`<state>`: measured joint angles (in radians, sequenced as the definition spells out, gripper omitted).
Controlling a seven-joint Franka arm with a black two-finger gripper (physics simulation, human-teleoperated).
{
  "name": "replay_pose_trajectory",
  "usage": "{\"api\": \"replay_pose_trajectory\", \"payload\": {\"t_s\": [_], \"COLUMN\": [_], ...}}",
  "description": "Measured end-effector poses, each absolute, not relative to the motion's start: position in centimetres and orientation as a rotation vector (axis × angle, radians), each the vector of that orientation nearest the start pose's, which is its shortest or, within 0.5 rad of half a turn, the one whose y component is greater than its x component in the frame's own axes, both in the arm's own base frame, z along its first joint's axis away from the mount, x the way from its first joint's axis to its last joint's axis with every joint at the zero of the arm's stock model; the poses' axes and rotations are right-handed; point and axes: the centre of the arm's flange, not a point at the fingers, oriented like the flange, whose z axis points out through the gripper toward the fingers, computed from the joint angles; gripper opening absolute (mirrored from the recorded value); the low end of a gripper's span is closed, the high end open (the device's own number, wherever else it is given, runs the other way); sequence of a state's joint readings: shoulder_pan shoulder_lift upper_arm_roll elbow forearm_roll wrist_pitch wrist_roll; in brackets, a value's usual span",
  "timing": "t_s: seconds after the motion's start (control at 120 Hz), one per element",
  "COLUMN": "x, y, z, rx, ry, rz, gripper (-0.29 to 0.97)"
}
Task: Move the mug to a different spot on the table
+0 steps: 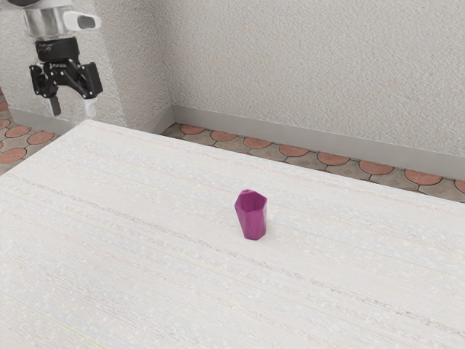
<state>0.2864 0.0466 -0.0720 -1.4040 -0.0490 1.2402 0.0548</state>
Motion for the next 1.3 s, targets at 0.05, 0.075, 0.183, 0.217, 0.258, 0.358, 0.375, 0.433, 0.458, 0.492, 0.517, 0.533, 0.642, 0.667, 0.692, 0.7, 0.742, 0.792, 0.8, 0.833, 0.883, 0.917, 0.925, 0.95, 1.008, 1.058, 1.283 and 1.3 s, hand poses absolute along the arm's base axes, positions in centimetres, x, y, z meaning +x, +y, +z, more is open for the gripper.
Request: {"api": "replay_pose_trajectory", "payload": {"t_s": [0.05, 0.075, 0.183, 0.217, 0.258, 0.358, 0.375, 0.433, 0.458, 0.492, 0.517, 0.533, 0.642, 0.667, 0.692, 0.7, 0.742, 0.792, 0.8, 0.833, 0.883, 0.917, 0.925, 0.95, 1.008, 1.058, 1.283, 1.3], "x": [53.0, 53.4, 55.3, 56.0, 56.9, 59.4, 59.9, 61.6, 62.4, 63.2, 63.8, 64.2, 66.3, 66.7, 67.2, 67.4, 68.5, 69.7, 69.9, 70.5, 71.5, 72.2, 72.4, 72.8, 73.4, 73.6, 74.5, 74.6], "y": [9.8, 9.2, 6.5, 5.7, 4.4, 0.6, -0.2, -2.7, -3.7, -4.9, -5.7, -6.2, -9.4, -10.2, -11.0, -11.2, -12.3, -13.2, -13.3, -13.6, -13.9, -14.1, -14.3, -14.5, -14.9, -14.9, -14.7, -14.6], "z": [65.3, 65.5, 65.0, 64.5, 63.6, 60.9, 60.4, 58.5, 57.9, 57.3, 56.8, 56.6, 53.9, 53.2, 52.6, 52.4, 51.7, 50.8, 50.7, 50.0, 49.6, 49.4, 49.4, 49.3, 48.9, 48.4, 45.8, 45.6], "rx": [-3.193, -3.192, -3.19, -3.19, -3.191, -3.193, -3.193, -3.194, -3.194, -3.194, -3.194, -3.195, -3.195, -3.195, -3.196, -3.196, -3.2, -3.206, -3.207, -3.21, -3.216, -3.222, -3.223, -3.227, -3.231, -3.231, -3.2, -3.195], "ry": [-0.198, -0.176, -0.086, -0.064, -0.032, 0.054, 0.069, 0.114, 0.129, 0.143, 0.149, 0.151, 0.156, 0.157, 0.157, 0.157, 0.155, 0.143, 0.139, 0.12, 0.084, 0.056, 0.05, 0.029, -0.035, -0.102, -0.454, -0.481], "rz": [0.238, 0.201, 0.111, 0.103, 0.104, 0.129, 0.135, 0.156, 0.156, 0.157, 0.154, 0.152, 0.162, 0.165, 0.16, 0.157, 0.135, 0.108, 0.105, 0.099, 0.069, 0.04, 0.032, 0.016, -0.001, 0.004, 0.043, 0.045], "gripper": [0.66, 0.66, 0.66, 0.66, 0.66, 0.66, 0.66, 0.66, 0.66, 0.66, 0.66, 0.66, 0.66, 0.66, 0.66, 0.66, 0.66, 0.66, 0.66, 0.66, 0.66, 0.66, 0.66, 0.66, 0.66, 0.66, 0.66, 0.66]}}
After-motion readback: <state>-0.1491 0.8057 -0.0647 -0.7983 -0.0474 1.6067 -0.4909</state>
